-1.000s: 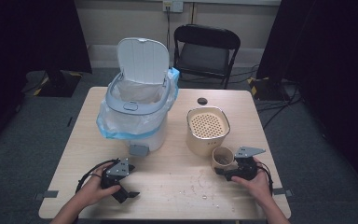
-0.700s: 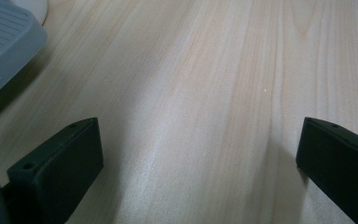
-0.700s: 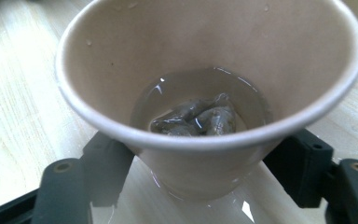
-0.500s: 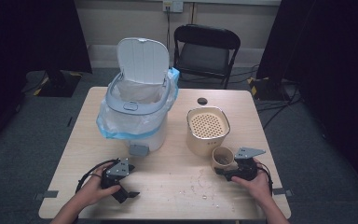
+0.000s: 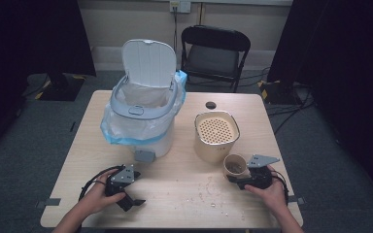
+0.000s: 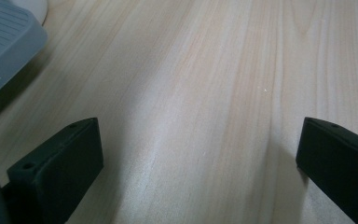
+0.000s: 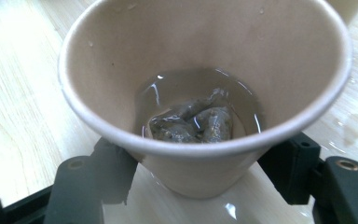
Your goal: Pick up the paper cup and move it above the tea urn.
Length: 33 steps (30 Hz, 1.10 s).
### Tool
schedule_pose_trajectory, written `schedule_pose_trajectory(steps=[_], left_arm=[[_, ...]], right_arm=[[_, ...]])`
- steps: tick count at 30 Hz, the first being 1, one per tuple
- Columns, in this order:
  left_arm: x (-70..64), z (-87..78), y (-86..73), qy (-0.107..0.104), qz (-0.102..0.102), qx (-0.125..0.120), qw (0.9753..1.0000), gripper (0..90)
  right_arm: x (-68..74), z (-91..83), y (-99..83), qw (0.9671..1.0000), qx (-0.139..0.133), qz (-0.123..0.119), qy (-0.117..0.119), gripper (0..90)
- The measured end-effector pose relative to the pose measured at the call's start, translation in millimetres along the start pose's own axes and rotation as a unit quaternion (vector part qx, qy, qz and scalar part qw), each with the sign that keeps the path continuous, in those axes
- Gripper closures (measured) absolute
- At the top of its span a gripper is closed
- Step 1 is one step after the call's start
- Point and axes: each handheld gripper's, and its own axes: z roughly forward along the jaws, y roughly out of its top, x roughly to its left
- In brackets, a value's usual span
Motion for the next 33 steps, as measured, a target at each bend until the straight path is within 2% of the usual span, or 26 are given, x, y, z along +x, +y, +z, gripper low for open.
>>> schedule_pose_trajectory(steps=[10,33], left_arm=[[0.0,0.0,0.0,0.0,0.0,0.0,1.0,0.0],[0.0,0.0,0.0,0.0,0.0,0.0,1.0,0.0]], right_arm=[[-2.3,-11.3,2.0,0.9999,-0.004,0.001,-0.014,35.6],[-29.4,-32.5,6.0,0.9976,-0.007,0.04,-0.057,36.4]])
